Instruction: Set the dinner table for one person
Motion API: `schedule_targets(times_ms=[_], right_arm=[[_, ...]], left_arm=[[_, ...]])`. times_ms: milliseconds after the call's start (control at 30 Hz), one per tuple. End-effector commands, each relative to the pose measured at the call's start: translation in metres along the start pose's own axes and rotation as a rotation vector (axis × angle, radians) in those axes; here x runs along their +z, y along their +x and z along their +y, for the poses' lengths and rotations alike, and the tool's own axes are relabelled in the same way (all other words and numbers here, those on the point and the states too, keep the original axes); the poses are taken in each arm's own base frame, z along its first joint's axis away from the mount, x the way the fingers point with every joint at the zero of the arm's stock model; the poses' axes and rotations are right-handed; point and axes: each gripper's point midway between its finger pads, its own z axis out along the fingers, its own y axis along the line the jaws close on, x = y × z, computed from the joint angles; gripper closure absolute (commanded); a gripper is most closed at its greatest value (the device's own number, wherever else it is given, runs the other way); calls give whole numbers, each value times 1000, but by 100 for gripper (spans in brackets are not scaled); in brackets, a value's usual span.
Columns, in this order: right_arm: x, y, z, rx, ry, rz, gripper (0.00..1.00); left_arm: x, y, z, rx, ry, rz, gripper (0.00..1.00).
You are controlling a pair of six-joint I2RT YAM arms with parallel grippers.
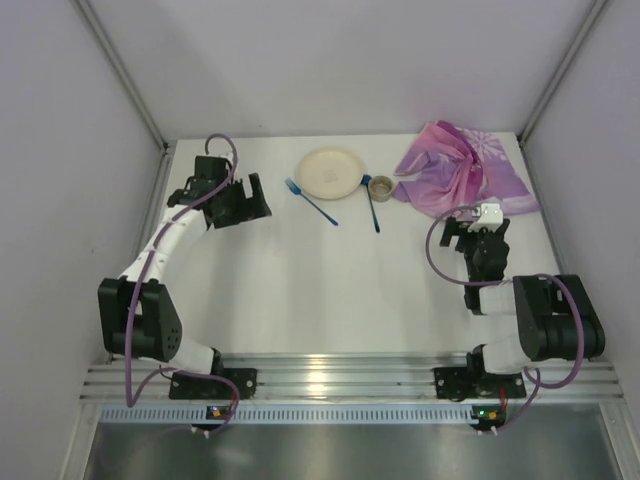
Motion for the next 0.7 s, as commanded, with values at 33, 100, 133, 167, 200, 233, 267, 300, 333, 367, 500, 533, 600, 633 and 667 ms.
schedule_targets(times_ms=[33, 100, 133, 167, 200, 233, 267, 300, 333, 367, 500, 533, 600, 633, 667], right_arm=[[4, -17, 2, 15, -5, -59, 0], [4, -17, 2, 15, -5, -59, 0], [4, -17, 2, 15, -5, -59, 0], [4, -17, 2, 15, -4, -61, 0], [4, -17, 2, 15, -5, -58, 0], [4, -16, 2, 15, -5, -58, 0], [4, -16, 2, 15, -5, -58, 0], [4, -17, 2, 15, -4, -59, 0], [4, -17, 2, 15, -5, -59, 0], [4, -16, 2, 15, -5, -58, 0], [4, -16, 2, 15, -4, -58, 0], [4, -16, 2, 14, -7, -56, 0], [4, -17, 2, 14, -5, -56, 0], [4, -18, -2, 13, 22, -60, 0], [4, -22, 1, 9, 48, -62, 0]], left_arm=[[-11, -8, -2, -38, -14, -10, 2], [-12, -4, -6, -39, 3, 19, 2], [-12, -3, -2, -46, -17, 15, 1], [-13, -1, -1, -52, -24, 20, 1], [-17, -1, -2, -43, -20, 12, 1], [-19, -2, -2, -40, -20, 9, 2], [-21, -1, -2, -36, -23, 9, 1], [-23, 1, -1, -25, -23, 14, 1], [-26, 1, -3, -15, -15, 13, 2], [-28, 1, -5, -9, -5, 18, 2], [-36, 15, 1, 16, -56, 71, 1], [-34, 25, 3, 18, -60, 90, 2], [-35, 31, 7, 21, -64, 81, 2], [-33, 38, 11, 17, -75, 86, 1], [-36, 39, 12, 13, -79, 75, 2]])
